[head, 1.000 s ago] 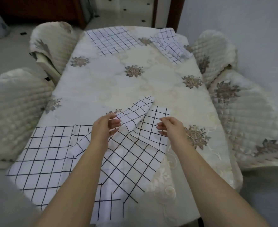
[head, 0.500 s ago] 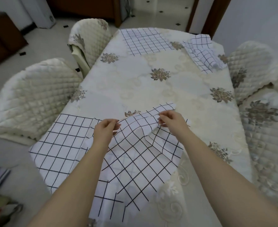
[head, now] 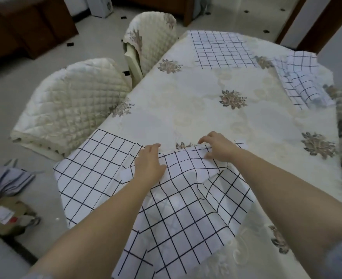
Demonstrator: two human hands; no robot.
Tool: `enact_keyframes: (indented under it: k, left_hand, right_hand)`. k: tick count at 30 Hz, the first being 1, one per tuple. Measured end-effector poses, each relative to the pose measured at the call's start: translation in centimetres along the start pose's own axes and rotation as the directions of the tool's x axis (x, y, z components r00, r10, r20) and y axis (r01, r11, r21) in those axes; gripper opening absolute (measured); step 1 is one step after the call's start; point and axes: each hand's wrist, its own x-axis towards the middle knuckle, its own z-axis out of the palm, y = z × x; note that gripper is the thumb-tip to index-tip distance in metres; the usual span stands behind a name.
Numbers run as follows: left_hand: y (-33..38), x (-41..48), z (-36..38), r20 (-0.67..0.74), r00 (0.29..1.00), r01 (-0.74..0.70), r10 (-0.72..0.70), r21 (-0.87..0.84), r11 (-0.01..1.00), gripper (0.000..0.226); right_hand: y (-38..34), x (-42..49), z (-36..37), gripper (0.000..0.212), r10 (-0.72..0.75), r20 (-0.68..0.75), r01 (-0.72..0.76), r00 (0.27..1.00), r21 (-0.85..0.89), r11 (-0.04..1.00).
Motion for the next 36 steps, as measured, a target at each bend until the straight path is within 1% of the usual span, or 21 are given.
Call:
enact_keyframes:
  k: [2,5,7,9,11,13,16,18,20,23,26,30,32,36]
  left_hand:
    - [-0.2,0.5,0.4,0.041,0.998,0.042,-0.045,0.080,0.996,0.071]
    - [-0.3,1.3,0.6,0.045,0.995,0.087,-0.094,0.140,0.986,0.066]
    - [-0.3,1.9,0.5,0.062,0.991,0.110,-0.119,0.134,0.985,0.057]
    - [-0.4,2.3,0.4,0.124,0.984,0.118,-0.128,0.081,0.990,0.049]
    - [-0.6,2.6,0.2,0.193,0.974,0.114,-0.118,0.031,0.993,0.044]
    - [-0.5,2.9,-0.1,0.240,0.964,0.106,-0.111,0.036,0.994,0.036]
    - [-0.2,3.3,-0.5,0.280,0.955,0.097,-0.099,0.020,0.995,0.014]
    - [0.0,3.6,-0.9,0.290,0.954,0.090,-0.077,-0.032,0.995,0.032]
    - [0.4,4.0,-1.6,0.279,0.960,0.057,-0.032,-0.082,0.995,0.043]
    - [1.5,4.8,-3.2,0.250,0.968,0.033,0.004,-0.144,0.989,0.044]
    - [3.0,5.8,-5.0,0.220,0.975,-0.001,0.042,-0.181,0.983,0.039]
    - [6.0,7.0,-7.8,0.171,0.979,-0.073,0.108,-0.198,0.977,0.020]
    - [7.7,7.5,-9.3,0.142,0.981,-0.102,0.132,-0.200,0.975,0.019]
    - [11.3,8.5,-12.7,0.050,0.978,-0.193,0.205,-0.183,0.964,0.028]
  right_hand:
    - [0.2,0.7,0.2,0.061,-0.015,0.049,0.018,0.999,-0.064,0.998]
    - [0.5,1.5,0.3,0.061,-0.046,0.060,0.054,0.997,-0.137,0.989]
    - [0.7,2.0,0.2,0.059,-0.063,0.045,0.070,0.997,-0.174,0.982]
    - [0.7,2.3,0.2,0.057,-0.053,0.038,0.060,0.998,-0.191,0.980]
    - [0.6,2.7,0.1,0.052,-0.026,0.048,0.035,0.999,-0.203,0.979]
    - [0.7,2.9,0.1,0.041,-0.003,0.073,0.017,0.997,-0.190,0.982]
    - [1.4,3.0,0.2,0.027,-0.012,0.059,0.021,0.998,-0.157,0.987]
    - [1.9,2.7,0.2,0.023,-0.021,0.007,0.021,1.000,-0.104,0.994]
    - [2.3,2.2,-0.3,0.018,-0.023,-0.029,0.023,0.999,-0.017,1.000]
    - [3.0,1.0,-2.0,0.020,-0.003,-0.058,0.009,0.998,0.114,0.993]
    - [3.5,-0.4,-4.5,0.019,0.013,-0.103,0.000,0.995,0.131,0.991]
    - [4.3,-2.5,-8.2,0.014,0.039,-0.191,-0.007,0.981,0.167,0.986]
    - [4.5,-3.7,-10.2,0.012,0.056,-0.237,-0.015,0.970,0.175,0.985]
    - [4.8,-6.1,-14.4,0.021,0.098,-0.373,-0.033,0.923,0.176,0.984]
